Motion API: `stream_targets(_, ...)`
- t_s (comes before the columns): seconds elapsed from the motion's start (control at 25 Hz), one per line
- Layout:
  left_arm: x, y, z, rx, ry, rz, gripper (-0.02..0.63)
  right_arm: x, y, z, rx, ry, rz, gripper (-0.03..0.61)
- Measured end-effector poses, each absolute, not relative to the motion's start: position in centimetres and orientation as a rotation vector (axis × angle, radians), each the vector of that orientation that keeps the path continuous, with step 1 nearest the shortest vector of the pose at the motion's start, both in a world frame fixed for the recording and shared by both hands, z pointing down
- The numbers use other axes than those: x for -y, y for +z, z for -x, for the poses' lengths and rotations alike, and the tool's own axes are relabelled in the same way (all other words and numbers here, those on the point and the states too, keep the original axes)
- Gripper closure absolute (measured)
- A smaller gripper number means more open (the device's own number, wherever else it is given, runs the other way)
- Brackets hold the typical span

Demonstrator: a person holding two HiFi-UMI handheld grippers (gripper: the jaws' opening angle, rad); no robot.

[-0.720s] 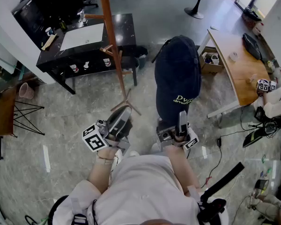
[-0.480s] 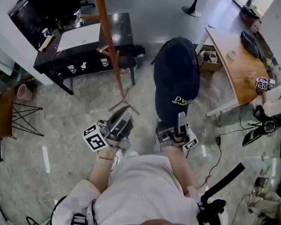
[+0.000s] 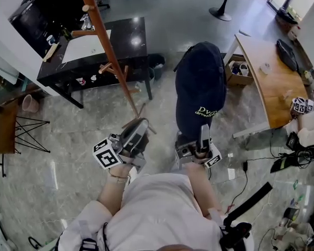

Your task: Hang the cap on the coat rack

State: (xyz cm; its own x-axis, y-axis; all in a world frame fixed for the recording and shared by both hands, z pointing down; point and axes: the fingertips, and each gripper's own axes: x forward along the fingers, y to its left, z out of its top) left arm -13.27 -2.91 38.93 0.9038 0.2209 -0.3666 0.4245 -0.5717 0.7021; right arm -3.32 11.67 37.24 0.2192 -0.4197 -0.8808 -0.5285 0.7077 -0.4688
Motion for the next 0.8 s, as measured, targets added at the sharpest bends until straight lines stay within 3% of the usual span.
stream_targets(0.8, 6.5, 38.4, -11.2, -0.325, -0.391, -2.232, 0.606, -6.0, 36.0, -23.0, -1.462, 0.004, 0.729, 0.532)
